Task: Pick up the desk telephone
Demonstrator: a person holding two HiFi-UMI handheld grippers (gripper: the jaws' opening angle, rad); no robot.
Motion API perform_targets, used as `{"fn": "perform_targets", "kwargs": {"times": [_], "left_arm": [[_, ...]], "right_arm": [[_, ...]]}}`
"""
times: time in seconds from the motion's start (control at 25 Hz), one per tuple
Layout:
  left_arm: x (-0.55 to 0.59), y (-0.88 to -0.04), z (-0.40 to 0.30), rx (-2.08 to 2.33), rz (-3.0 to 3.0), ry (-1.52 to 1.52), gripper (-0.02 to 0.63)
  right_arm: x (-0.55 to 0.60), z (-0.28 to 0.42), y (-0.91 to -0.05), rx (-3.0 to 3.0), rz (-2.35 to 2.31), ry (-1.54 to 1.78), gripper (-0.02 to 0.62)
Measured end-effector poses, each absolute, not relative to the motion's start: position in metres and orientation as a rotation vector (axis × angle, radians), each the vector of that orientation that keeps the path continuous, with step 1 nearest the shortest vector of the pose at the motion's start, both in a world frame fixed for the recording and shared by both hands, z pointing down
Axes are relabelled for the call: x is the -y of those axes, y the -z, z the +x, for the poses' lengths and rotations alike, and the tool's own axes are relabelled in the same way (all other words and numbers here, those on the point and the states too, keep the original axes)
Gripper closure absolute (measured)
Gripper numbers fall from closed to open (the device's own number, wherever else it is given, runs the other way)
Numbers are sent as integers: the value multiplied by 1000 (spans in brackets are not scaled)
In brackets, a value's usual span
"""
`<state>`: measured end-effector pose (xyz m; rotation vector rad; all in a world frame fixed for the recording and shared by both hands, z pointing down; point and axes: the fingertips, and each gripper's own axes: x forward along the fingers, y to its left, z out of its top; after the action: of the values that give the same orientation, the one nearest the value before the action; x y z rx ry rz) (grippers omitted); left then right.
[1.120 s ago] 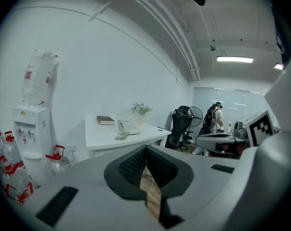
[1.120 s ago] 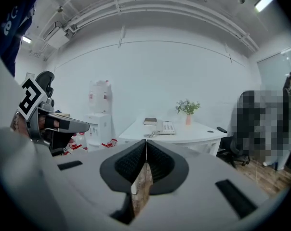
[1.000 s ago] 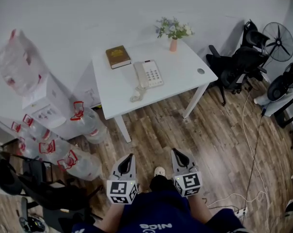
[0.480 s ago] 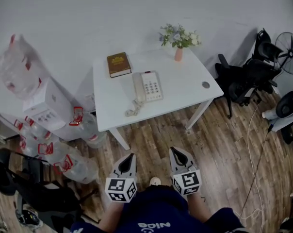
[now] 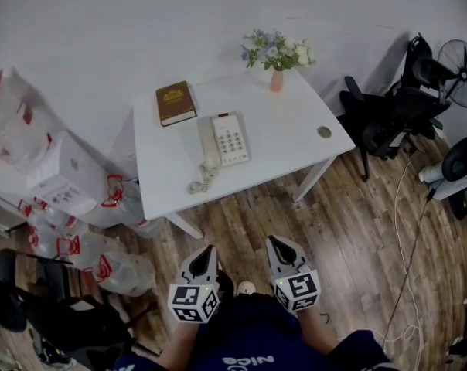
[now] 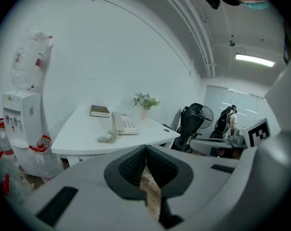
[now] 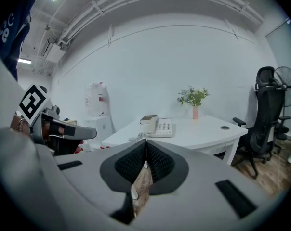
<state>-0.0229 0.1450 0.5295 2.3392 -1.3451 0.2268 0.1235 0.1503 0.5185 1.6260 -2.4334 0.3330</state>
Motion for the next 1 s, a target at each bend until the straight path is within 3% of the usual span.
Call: {"fn": "perform_targets", "kwargs": {"times": [0.6,0.8,1.0], "left_arm": [[11,-542,-53,1372,2282,-206,589],[63,-537,-47,1307,2328,-227,589],[107,-543,-51,1267,2340,-260,589]], "right_arm": [[-31,114,-513,2320,1656,-192,574],[18,117,-515,2335,1782,-376,574],[57,110,-525,2241,1802,-359,574]]}}
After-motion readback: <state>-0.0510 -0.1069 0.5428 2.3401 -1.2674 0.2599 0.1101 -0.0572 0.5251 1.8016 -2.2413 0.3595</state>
